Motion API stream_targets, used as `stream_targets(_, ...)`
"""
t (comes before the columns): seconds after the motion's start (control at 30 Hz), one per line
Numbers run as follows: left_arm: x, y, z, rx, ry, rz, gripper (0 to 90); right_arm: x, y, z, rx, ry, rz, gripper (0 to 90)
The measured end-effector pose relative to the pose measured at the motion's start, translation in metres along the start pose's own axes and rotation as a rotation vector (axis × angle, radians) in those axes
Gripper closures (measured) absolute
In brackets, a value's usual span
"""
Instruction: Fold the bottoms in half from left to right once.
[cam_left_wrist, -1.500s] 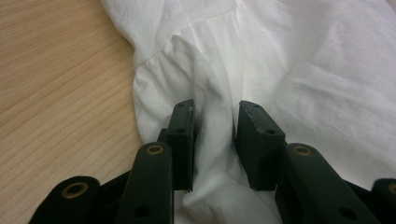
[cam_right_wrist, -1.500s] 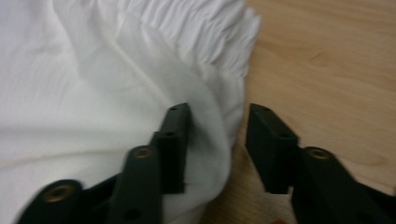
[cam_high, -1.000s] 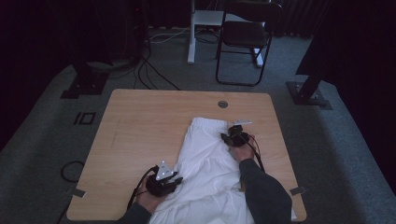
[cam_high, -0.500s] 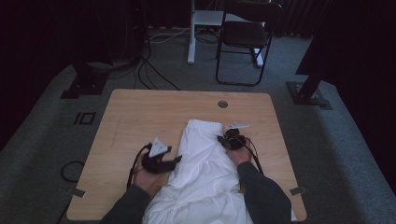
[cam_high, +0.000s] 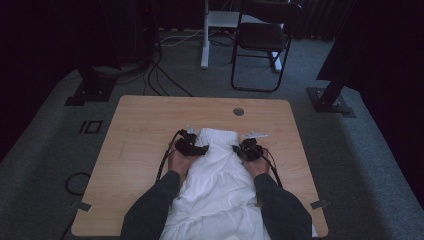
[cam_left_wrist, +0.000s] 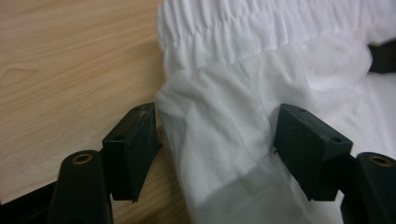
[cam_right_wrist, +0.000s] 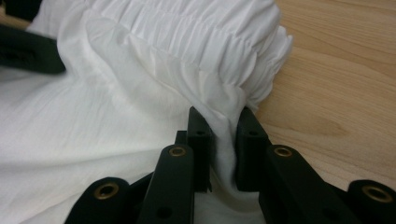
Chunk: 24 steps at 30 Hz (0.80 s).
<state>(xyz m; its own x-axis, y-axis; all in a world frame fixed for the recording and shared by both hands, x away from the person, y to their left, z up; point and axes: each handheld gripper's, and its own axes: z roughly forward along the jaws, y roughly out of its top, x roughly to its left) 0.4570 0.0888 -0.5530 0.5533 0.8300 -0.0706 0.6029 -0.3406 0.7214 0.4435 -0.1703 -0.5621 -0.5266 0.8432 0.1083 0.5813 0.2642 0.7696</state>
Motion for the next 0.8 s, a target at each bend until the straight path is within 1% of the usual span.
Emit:
stream_targets(0.03,0.0,0.0,0.0,0.002,0.002,-0.001,31.5,0.0,0.0,0.0,0.0,0.001,0.0,79.0)
stream_targets(0.07,0.0,0.001,0.0,0.007,-0.005,0.014,32.6,0.0,0.0,0.0,-0.001,0.001,-0.001,79.0)
stream_targets(0.13,0.0,0.003,0.0,0.015,-0.009,0.026,39.7,0.0,0.0,0.001,-0.002,0.001,-0.003,79.0)
stream_targets(0.2,0.001,0.005,0.0,0.024,-0.027,0.017,48.8,0.0,0.001,0.001,-0.004,0.001,-0.005,79.0)
stream_targets(0.23,0.001,0.005,0.0,0.028,-0.021,0.021,53.6,0.0,0.001,0.002,-0.004,0.002,-0.005,78.9)
stream_targets(0.27,0.0,0.006,0.0,0.033,-0.013,0.023,56.8,0.0,0.001,0.002,-0.002,0.002,-0.004,78.9)
stream_targets(0.33,0.0,0.007,0.0,0.039,-0.014,0.018,63.6,0.0,0.002,0.003,-0.001,0.003,-0.005,78.8)
stream_targets(0.37,0.001,0.007,0.0,0.043,-0.012,0.021,66.8,0.0,0.003,0.003,0.001,0.004,-0.007,78.8)
stream_targets(0.47,0.001,0.007,0.001,0.04,-0.024,0.012,74.3,-0.001,0.004,0.004,0.003,0.005,-0.006,78.8)
stream_targets(0.6,0.002,0.007,0.001,0.037,-0.041,-0.007,80.6,-0.001,0.006,0.006,0.009,0.006,-0.006,78.8)
stream_targets(0.73,0.003,0.007,0.002,0.034,-0.054,-0.011,82.7,-0.001,0.01,0.007,0.022,0.006,-0.008,78.9)
stream_targets(0.8,0.004,0.007,0.002,0.029,-0.056,-0.016,83.6,-0.002,0.011,0.008,0.029,0.008,-0.005,80.7)
